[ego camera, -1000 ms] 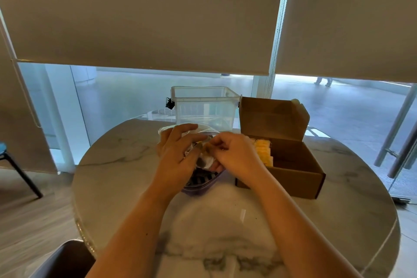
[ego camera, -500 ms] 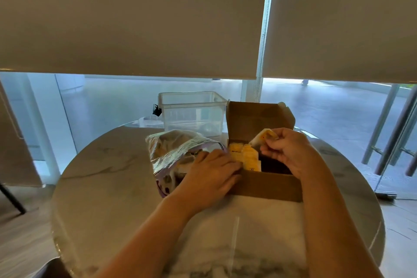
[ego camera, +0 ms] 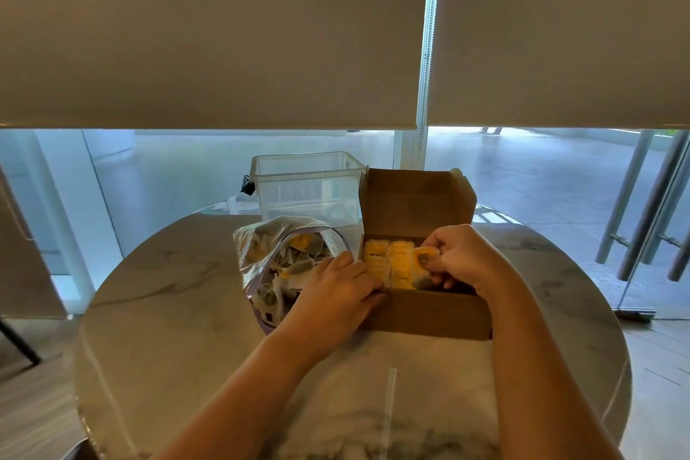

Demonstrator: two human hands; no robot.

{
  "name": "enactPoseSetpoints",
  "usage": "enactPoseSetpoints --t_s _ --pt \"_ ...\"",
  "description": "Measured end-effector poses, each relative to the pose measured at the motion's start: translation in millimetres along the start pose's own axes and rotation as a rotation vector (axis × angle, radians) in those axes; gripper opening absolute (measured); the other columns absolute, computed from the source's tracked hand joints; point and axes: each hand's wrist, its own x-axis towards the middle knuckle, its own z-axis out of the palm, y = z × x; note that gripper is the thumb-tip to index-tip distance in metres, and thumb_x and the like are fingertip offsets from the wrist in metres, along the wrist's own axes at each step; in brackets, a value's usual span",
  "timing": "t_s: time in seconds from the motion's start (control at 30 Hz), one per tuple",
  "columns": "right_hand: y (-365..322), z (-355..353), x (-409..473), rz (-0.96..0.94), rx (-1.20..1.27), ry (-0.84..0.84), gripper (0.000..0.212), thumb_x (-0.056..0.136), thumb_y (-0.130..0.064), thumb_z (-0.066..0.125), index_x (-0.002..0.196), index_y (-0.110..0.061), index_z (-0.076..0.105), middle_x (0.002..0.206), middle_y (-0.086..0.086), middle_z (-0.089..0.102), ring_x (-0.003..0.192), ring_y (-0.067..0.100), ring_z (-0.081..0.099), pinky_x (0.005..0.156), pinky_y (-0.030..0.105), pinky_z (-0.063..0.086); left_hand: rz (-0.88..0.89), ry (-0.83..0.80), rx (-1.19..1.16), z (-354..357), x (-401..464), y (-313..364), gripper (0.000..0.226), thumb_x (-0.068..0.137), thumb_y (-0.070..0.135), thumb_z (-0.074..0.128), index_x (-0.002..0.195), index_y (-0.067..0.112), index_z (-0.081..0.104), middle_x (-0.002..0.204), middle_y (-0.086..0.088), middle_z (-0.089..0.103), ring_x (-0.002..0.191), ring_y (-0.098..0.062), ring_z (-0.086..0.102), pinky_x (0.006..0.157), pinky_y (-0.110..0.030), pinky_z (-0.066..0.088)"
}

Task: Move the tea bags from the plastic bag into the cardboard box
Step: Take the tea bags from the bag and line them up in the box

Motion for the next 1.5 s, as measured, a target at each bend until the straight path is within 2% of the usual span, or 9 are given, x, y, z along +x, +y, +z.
enactPoseSetpoints --t_s 0.2,0.37,0.47,0.6,0.73,1.0,1.13,1.4,1.5 --pt "-5 -4 2 -0.068 0.070 0.163 0.008 0.092 -0.011 0.057 0.092 -0.018 0.054 0.082 0.008 0.063 0.057 0.013 0.060 0.049 0.018 0.046 0.006 0.036 -0.023 -1 -3 3 0.018 0.090 0.031 0.055 0.095 0.019 0.067 0.090 0.003 0.064 0.088 -0.013 0.050 0.080 -0.024 0.035" --pt "-9 -5 -2 -0.100 0.111 0.036 0.012 0.090 -0.011 0.060 0.084 -0.021 0.056 0.074 0.007 0.064 0.058 0.016 0.062 0.054 0.022 0.050 -0.033 0.031 -0.068 -4 -4 0 0.017 0.090 0.029 0.056 0.096 0.017 0.067 0.092 0.002 0.064 0.089 -0.015 0.050 0.082 -0.024 0.032" --pt "-10 6 2 -0.111 -0.155 -0.128 0.003 0.087 -0.018 0.064 0.085 -0.016 0.065 0.079 0.006 0.065 0.071 0.016 0.060 0.062 0.022 0.047 -0.050 0.029 -0.078 -3 -6 -1 0.017 0.088 0.029 0.058 0.098 0.019 0.068 0.093 0.003 0.065 0.089 -0.014 0.051 0.083 -0.026 0.035" --pt "-13 23 13 -0.056 -0.390 -0.256 0.019 0.092 -0.011 0.052 0.103 -0.011 0.068 0.091 0.004 0.061 0.074 0.010 0.051 0.061 0.017 0.041 -0.067 0.044 -0.092 -2 -8 -4 0.023 0.087 0.037 0.049 0.093 0.024 0.067 0.086 0.009 0.064 0.081 -0.010 0.050 0.075 -0.026 0.038" --pt "-15 29 22 -0.003 -0.268 -0.102 0.009 0.087 -0.013 0.063 0.095 -0.013 0.068 0.081 0.002 0.059 0.069 0.011 0.054 0.055 0.017 0.042 -0.074 0.042 -0.110 -1 -8 -7 0.027 0.088 0.041 0.044 0.094 0.026 0.066 0.086 0.010 0.063 0.081 -0.003 0.039 0.075 -0.024 0.035" --pt "-9 19 18 0.045 -0.009 -0.066 0.009 0.088 -0.011 0.063 0.081 -0.016 0.060 0.078 0.012 0.070 0.060 0.017 0.067 0.055 0.022 0.053 -0.007 0.092 -0.080 -19 7 -2 0.027 0.092 0.031 0.047 0.109 0.019 0.063 0.100 0.000 0.065 0.091 -0.016 0.059 0.082 -0.027 0.044" --pt "-5 10 18 0.102 0.017 -0.058 0.009 0.088 -0.008 0.062 0.083 -0.015 0.061 0.076 0.013 0.070 0.056 0.016 0.065 0.056 0.023 0.054 -0.118 -0.170 -0.144 -36 50 6 0.028 0.096 0.012 0.045 0.122 0.012 0.058 0.119 -0.006 0.059 0.110 -0.019 0.051 0.089 -0.021 0.034" --pt "7 6 19 -0.011 -0.125 0.217 0.010 0.090 -0.012 0.055 0.083 -0.019 0.057 0.080 0.005 0.056 0.063 0.012 0.050 0.050 0.017 0.039 -0.166 -0.514 -0.191 -1 88 -5 0.027 0.083 0.007 0.065 0.109 0.010 0.058 0.103 -0.007 0.058 0.087 -0.016 0.053 0.070 -0.022 0.041" --pt "8 5 19 0.013 -0.185 0.164 0.010 0.090 -0.016 0.058 0.081 -0.019 0.055 0.083 0.007 0.057 0.067 0.017 0.055 0.052 0.017 0.043 -0.190 -0.597 -0.183 15 91 -9 0.026 0.086 0.002 0.058 0.099 0.021 0.046 0.104 -0.006 0.055 0.082 -0.014 0.048 0.066 -0.024 0.037"
